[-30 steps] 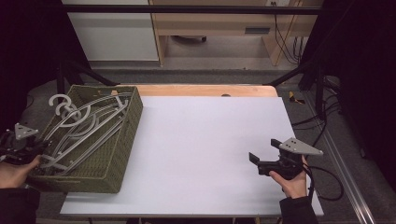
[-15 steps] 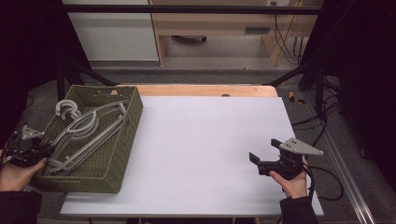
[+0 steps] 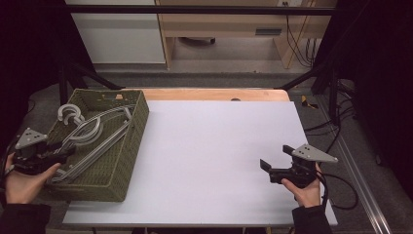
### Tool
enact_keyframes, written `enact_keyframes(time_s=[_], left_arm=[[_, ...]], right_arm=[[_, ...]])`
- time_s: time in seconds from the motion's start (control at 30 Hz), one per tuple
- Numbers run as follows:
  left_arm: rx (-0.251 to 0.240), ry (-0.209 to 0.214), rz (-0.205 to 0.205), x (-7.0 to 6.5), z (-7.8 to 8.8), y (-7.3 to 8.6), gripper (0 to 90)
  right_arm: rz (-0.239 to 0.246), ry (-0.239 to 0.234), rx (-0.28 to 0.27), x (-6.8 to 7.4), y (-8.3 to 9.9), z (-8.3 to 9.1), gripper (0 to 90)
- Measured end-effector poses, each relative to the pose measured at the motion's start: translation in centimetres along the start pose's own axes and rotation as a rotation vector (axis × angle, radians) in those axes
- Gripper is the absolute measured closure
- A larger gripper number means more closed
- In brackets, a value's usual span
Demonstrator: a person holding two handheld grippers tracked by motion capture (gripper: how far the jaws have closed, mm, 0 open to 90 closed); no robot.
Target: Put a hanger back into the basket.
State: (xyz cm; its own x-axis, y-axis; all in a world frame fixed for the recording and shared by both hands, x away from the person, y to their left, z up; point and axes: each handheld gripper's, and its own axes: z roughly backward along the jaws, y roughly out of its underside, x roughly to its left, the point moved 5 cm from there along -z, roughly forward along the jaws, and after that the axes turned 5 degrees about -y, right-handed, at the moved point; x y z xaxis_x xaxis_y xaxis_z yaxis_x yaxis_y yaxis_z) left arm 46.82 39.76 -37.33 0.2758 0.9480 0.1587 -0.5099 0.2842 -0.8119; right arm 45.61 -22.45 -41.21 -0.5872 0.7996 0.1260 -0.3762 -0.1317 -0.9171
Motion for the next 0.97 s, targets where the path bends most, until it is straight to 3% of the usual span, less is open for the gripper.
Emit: enact_keyframes(time_s=[0.1,0.23,0.3,0.33,0.43,0.57,0.7,0.83,0.97], left_arm=[[-0.071,0.062,0.007,-2.2,0.2,-0.9,42.6],[-0.176,0.135,0.047,-4.8,0.4,-1.9,35.6],[-0.189,0.157,0.054,-5.5,0.4,-2.1,33.0],[-0.205,0.190,0.050,-6.9,0.3,-2.3,32.1],[-0.222,0.261,0.060,-9.0,-0.1,-2.5,27.4],[-0.257,0.322,0.061,-11.5,-0.4,-2.7,21.1],[-0.263,0.336,0.040,-13.5,-0.9,-2.6,11.9],[-0.265,0.358,0.030,-15.0,-1.5,-2.4,10.6],[-0.244,0.368,0.013,-15.5,-2.0,-2.0,10.8]], right_arm=[[0.006,-0.004,-0.004,-0.1,0.0,0.1,1.9],[0.006,-0.002,-0.012,-0.1,-0.1,0.1,1.9],[0.007,-0.004,-0.015,-0.1,-0.1,0.2,1.9],[0.007,-0.004,-0.016,-0.1,-0.1,0.2,1.9],[0.005,-0.004,-0.015,-0.1,-0.1,0.3,1.7],[0.007,-0.008,-0.021,-0.2,-0.1,0.5,1.7],[-0.008,-0.012,-0.032,-0.3,-0.2,0.7,1.6],[-0.004,-0.021,-0.042,-0.4,-0.2,0.9,1.6],[-0.006,-0.023,-0.049,-0.5,-0.3,1.1,1.6]])
